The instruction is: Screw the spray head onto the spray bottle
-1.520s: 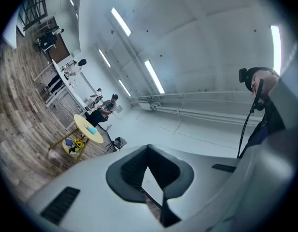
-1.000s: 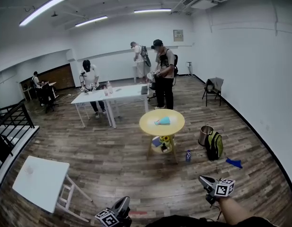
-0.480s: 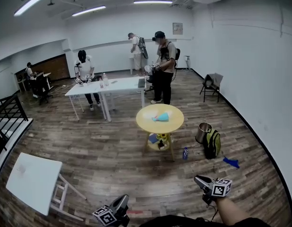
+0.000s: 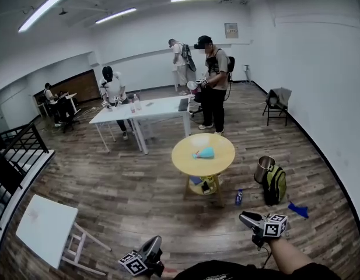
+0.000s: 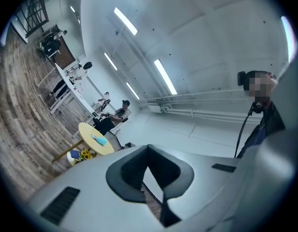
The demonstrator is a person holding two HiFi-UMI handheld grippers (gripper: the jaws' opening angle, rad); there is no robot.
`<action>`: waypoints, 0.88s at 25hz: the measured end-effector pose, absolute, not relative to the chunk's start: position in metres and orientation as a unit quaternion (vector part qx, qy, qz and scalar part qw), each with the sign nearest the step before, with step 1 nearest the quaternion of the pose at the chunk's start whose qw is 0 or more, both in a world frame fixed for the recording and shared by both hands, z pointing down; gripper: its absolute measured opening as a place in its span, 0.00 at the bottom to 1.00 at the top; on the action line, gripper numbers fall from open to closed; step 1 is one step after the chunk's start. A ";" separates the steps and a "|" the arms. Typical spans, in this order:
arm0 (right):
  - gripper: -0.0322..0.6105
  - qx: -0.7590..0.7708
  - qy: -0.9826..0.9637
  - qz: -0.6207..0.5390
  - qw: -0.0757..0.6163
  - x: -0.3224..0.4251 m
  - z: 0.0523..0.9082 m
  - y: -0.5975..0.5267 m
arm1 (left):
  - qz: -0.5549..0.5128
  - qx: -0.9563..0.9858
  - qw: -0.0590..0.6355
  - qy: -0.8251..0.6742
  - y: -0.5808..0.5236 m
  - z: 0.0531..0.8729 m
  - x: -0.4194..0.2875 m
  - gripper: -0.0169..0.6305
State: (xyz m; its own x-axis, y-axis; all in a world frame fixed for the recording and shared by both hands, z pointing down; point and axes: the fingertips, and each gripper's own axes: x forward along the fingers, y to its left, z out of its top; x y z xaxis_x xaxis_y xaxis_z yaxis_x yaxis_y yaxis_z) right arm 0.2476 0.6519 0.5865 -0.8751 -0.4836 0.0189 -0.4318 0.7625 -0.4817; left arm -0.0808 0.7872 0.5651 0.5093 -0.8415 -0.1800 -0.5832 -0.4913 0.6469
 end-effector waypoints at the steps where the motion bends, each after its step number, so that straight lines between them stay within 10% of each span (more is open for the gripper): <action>1: 0.25 -0.240 0.939 -0.242 0.051 0.259 0.587 0.634 | -0.252 0.825 0.266 -0.430 0.768 0.565 -0.066 0.03; 15: 0.30 -0.273 0.926 -0.258 0.023 0.332 0.633 0.472 | -0.239 0.840 0.296 -0.387 0.558 0.585 0.006 0.03; 22: 0.33 -0.307 0.923 -0.231 0.014 0.235 0.608 0.366 | -0.231 0.859 0.308 -0.338 0.426 0.584 -0.087 0.03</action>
State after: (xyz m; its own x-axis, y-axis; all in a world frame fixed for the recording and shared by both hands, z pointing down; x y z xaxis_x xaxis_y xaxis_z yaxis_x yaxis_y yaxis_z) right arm 0.2346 0.3664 0.6082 -0.8116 -0.5725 0.1161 -0.5597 0.7051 -0.4354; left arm -0.0872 0.4261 0.5841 0.6645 -0.7233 -0.1879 -0.4389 -0.5812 0.6852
